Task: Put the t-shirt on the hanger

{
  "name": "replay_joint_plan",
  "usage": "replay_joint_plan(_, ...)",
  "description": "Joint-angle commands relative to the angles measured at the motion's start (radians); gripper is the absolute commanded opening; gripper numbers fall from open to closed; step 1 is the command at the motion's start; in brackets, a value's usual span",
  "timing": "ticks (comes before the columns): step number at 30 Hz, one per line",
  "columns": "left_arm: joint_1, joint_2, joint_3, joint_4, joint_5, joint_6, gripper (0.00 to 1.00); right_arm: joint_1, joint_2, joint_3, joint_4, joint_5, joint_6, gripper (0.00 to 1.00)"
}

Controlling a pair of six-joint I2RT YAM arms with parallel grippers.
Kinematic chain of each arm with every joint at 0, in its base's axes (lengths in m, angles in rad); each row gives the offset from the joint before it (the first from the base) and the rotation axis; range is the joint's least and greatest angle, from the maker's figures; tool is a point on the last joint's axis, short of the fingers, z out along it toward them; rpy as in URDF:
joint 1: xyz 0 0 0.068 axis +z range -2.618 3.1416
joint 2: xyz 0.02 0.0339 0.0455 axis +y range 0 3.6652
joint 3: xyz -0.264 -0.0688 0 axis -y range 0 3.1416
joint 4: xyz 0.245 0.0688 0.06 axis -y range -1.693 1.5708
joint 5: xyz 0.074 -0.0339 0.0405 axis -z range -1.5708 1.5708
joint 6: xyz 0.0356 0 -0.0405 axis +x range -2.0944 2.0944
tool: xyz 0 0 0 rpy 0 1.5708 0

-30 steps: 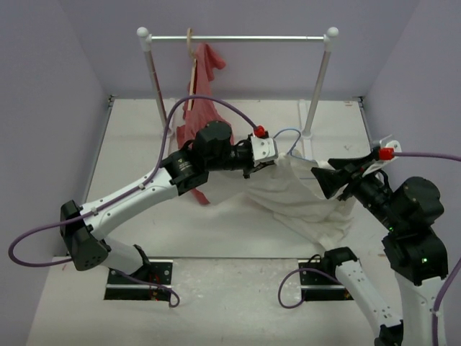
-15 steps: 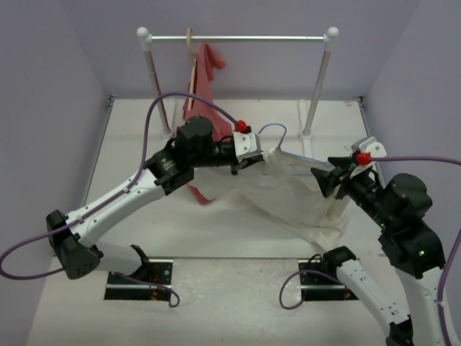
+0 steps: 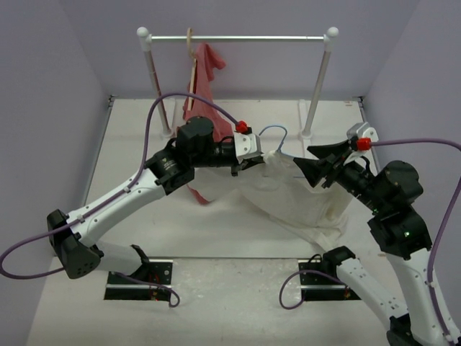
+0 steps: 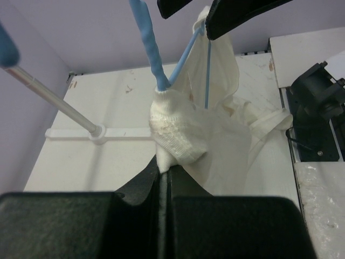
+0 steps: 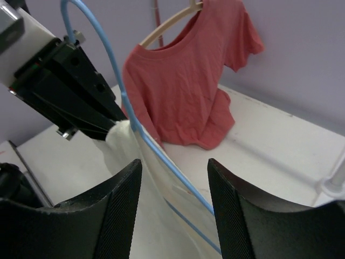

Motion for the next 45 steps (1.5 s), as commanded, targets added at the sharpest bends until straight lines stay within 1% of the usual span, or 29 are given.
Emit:
replay_joint_plan(1,0.004,0.028,0.051,0.05,0.02,-0.032,0.0,0.032,0.017,-0.005,0.172,-0.035,0.161,0.54)
replay_joint_plan(2,0.004,0.04,0.059,0.049,0.027,-0.036,0.0,0.046,0.038,0.007,0.162,-0.02,0.154,0.54)
replay_joint_plan(5,-0.004,0.063,0.075,0.05,0.036,-0.043,0.0,0.127,0.086,0.045,0.135,0.11,0.129,0.54)
replay_joint_plan(9,-0.013,0.096,0.11,0.047,0.037,-0.051,0.0,0.182,0.131,0.071,0.136,0.191,0.127,0.53)
replay_joint_plan(12,-0.023,0.108,0.132,0.038,0.037,-0.052,0.0,0.21,0.166,0.087,0.128,0.305,0.134,0.47)
replay_joint_plan(15,-0.028,0.1,0.139,0.03,0.027,-0.048,0.0,0.213,0.201,0.1,0.109,0.366,0.121,0.41)
replay_joint_plan(16,-0.029,0.097,0.14,0.026,0.022,-0.046,0.0,0.214,0.205,0.101,0.108,0.378,0.117,0.36)
replay_joint_plan(17,-0.029,0.096,0.139,0.022,0.017,-0.045,0.0,0.215,0.203,0.097,0.114,0.378,0.116,0.25)
replay_joint_plan(18,-0.029,0.095,0.139,0.018,0.012,-0.041,0.0,0.214,0.2,0.092,0.124,0.376,0.119,0.1)
replay_joint_plan(19,-0.029,0.094,0.138,0.014,0.006,-0.038,0.01,0.214,0.195,0.087,0.132,0.376,0.122,0.0)
replay_joint_plan(21,-0.029,0.095,0.135,0.006,-0.006,-0.037,0.07,0.215,0.181,0.081,0.144,0.396,0.133,0.0)
replay_joint_plan(24,-0.029,0.089,0.115,0.0,-0.022,-0.036,0.21,0.214,0.141,0.049,0.182,0.479,0.145,0.0)
replay_joint_plan(28,-0.027,0.05,0.055,0.02,-0.077,-0.025,0.24,0.214,0.094,0.043,0.199,0.525,0.116,0.0)
replay_joint_plan(30,-0.027,0.026,0.016,0.028,-0.135,-0.021,0.28,0.214,0.077,0.05,0.191,0.542,0.094,0.0)
replay_joint_plan(35,-0.011,-0.026,-0.059,0.047,-0.244,-0.023,0.27,0.215,0.038,0.068,0.171,0.569,0.054,0.0)
replay_joint_plan(37,0.001,-0.035,-0.074,0.047,-0.268,-0.028,0.26,0.214,0.018,0.078,0.162,0.574,0.046,0.0)
replay_joint_plan(40,0.007,-0.05,-0.094,0.05,-0.299,-0.035,0.28,0.214,0.003,0.086,0.152,0.579,0.039,0.0)
replay_joint_plan(45,0.011,-0.093,-0.148,0.071,-0.322,-0.051,0.27,0.214,-0.014,0.103,0.135,0.602,0.026,0.0)
